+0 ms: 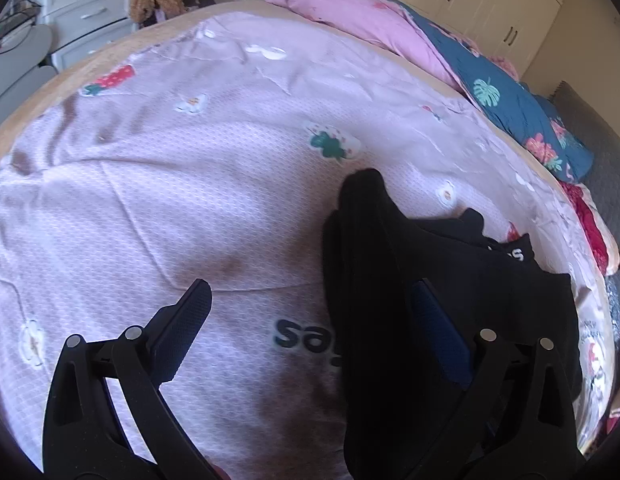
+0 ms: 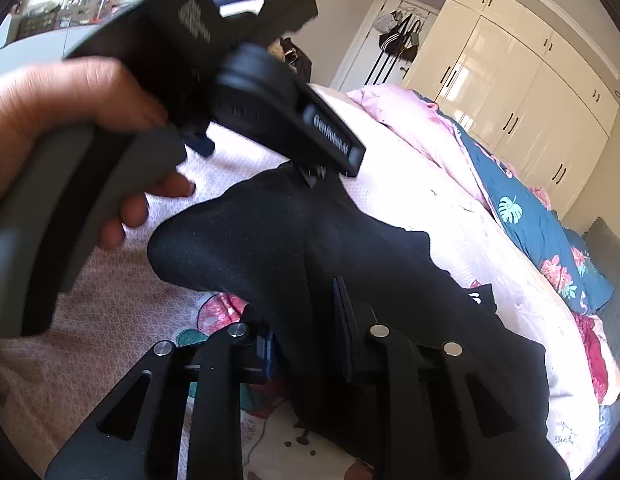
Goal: Fold small clothes
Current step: 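Grasp the folded black shirt with the right gripper while the left gripper grasps it too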
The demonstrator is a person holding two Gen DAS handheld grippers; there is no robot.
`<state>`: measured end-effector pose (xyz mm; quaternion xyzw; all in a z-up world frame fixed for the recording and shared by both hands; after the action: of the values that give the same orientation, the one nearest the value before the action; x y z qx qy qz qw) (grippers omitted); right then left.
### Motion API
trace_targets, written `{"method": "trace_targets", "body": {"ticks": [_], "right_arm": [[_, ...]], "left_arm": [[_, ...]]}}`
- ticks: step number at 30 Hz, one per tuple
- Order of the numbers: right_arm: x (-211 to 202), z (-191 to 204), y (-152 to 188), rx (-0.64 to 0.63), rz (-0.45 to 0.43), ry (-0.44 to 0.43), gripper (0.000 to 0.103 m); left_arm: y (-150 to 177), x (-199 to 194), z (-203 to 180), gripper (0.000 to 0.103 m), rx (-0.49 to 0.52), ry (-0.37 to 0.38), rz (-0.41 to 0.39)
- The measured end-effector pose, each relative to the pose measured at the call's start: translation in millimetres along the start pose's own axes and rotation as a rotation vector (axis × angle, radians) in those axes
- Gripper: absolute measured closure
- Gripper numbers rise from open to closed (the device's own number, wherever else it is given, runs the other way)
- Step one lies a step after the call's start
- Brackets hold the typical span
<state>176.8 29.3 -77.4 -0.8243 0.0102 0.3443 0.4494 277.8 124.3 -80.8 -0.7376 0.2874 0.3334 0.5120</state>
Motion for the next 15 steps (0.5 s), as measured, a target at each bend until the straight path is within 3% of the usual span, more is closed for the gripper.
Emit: {"method": "trace_targets", "body": {"ticks": [7, 10, 12, 14, 15], "right_arm": [[-15.0, -23.3, -0.3, 0.119, -0.038, -0.053, 0.084], [-24.2, -33.4, -0.1, 0.157, -0.061, -0.053, 0.084], [-29.4, -41.4, 1.5, 0.172, -0.072, -0.047, 0.085], [-36.7, -48.9, 3.8, 0.194, -0.087, -0.046, 0.085], [-40.2, -50.0, 5.5, 0.199, -0.092, -0.043, 0.085]], "left_arm": [[1.5, 9.1, -16.3, 0.010, -0.007, 0.030, 0.019], [0.3, 6.3, -28.4, 0.036, -0.021, 0.086, 0.021], [0.8, 0.9, -39.2, 0.044, -0.018, 0.114, 0.013], [0.4, -6.1, -49.6, 0.066, -0.008, 0.140, 0.000], [-0.4, -11.9, -56.8, 0.069, -0.001, 0.151, -0.015]]}}
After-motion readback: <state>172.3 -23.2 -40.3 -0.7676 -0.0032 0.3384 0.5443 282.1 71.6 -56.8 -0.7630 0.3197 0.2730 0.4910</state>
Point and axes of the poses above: each gripper's, at about its wrist camera, not at the fingertips, and x roughly the way its jaws point, z to its left, y to its underside, the point moved 6 cm from there along x, roughly the way its jaws point, and after that the axes turned 1 degree about -y, right-handed, at the moved point
